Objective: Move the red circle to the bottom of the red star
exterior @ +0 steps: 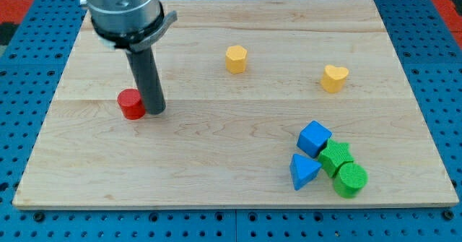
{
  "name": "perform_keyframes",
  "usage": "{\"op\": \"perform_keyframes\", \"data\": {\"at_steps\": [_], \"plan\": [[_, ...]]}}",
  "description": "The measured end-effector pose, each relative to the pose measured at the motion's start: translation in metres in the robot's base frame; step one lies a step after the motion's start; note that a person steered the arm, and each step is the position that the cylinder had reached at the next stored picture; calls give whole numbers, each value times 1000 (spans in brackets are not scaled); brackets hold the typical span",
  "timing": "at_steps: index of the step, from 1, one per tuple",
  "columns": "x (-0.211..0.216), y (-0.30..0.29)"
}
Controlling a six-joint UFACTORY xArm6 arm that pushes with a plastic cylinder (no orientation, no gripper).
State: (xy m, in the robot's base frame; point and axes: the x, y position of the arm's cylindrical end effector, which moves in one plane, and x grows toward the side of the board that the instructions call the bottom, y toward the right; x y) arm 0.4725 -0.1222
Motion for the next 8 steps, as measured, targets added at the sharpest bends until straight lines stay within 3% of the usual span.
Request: {"op": "perform_keyframes", "data": {"at_steps": [1, 2, 4, 5, 7, 8], "plan": [[7, -29], [-10, -105], [-77, -105], [-92, -98], [-76, -60], [-118, -75]]}}
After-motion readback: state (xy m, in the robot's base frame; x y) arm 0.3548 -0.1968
